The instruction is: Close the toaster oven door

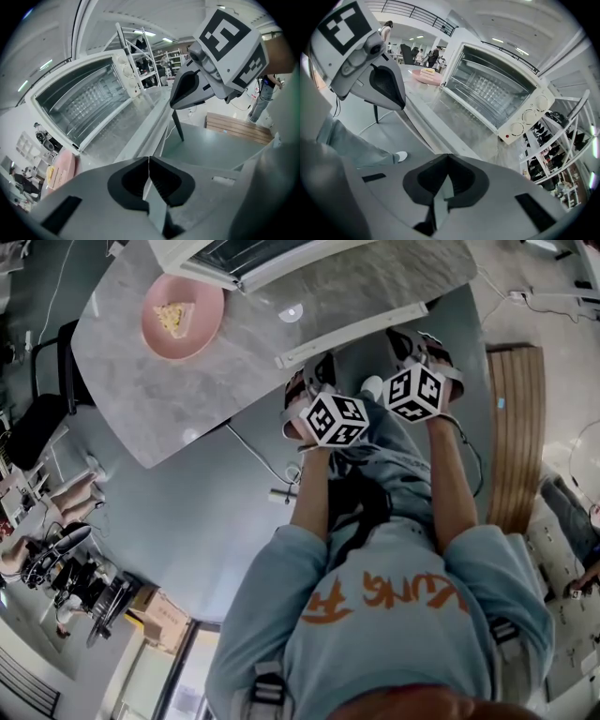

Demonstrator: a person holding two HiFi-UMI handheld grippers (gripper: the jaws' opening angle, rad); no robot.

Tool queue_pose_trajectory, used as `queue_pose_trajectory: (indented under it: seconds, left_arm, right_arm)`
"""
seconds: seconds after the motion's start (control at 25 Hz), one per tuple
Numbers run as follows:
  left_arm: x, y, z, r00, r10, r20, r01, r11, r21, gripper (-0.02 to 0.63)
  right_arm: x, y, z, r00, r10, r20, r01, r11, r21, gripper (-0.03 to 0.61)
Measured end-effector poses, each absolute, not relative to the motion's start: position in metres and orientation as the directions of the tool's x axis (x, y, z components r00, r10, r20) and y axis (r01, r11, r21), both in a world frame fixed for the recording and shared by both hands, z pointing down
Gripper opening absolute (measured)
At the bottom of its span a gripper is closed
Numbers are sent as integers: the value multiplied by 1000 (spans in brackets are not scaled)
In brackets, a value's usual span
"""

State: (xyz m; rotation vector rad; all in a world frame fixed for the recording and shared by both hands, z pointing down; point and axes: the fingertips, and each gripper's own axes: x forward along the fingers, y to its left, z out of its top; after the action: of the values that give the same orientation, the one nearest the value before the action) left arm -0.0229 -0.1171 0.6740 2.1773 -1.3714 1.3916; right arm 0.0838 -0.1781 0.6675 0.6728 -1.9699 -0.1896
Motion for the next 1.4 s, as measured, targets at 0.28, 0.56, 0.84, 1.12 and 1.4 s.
queue_pose_trajectory:
  seconds: [0.28,0.56,0.84,1.12,1.4]
  left_arm:
    - [-28,-123,654,79,-653,753,-768,-522,-372,2]
    - [-35,-130,625,58,-724,687,-738,-495,-459,15]
    - [-42,-136,597,61,-765,641,-689,-497,-528,58]
    - [-54,-142,588,82,-780,620,-690,-494,-529,186]
    - [-66,-163,565,43,-809,586,-717,-434,-546,170]
  right_arm:
    - [85,-186,649,-354,-608,711,-411,784,465,-2]
    - [73,-194,615,-423,-646,635,-422,761,494,0]
    - [64,-197,590,-472,-625,622,-353,781,516,54]
    - [59,-203,569,-513,-556,653,-255,826,503,187]
    - [53,-212,550,-531,-566,630,-228,812,537,156]
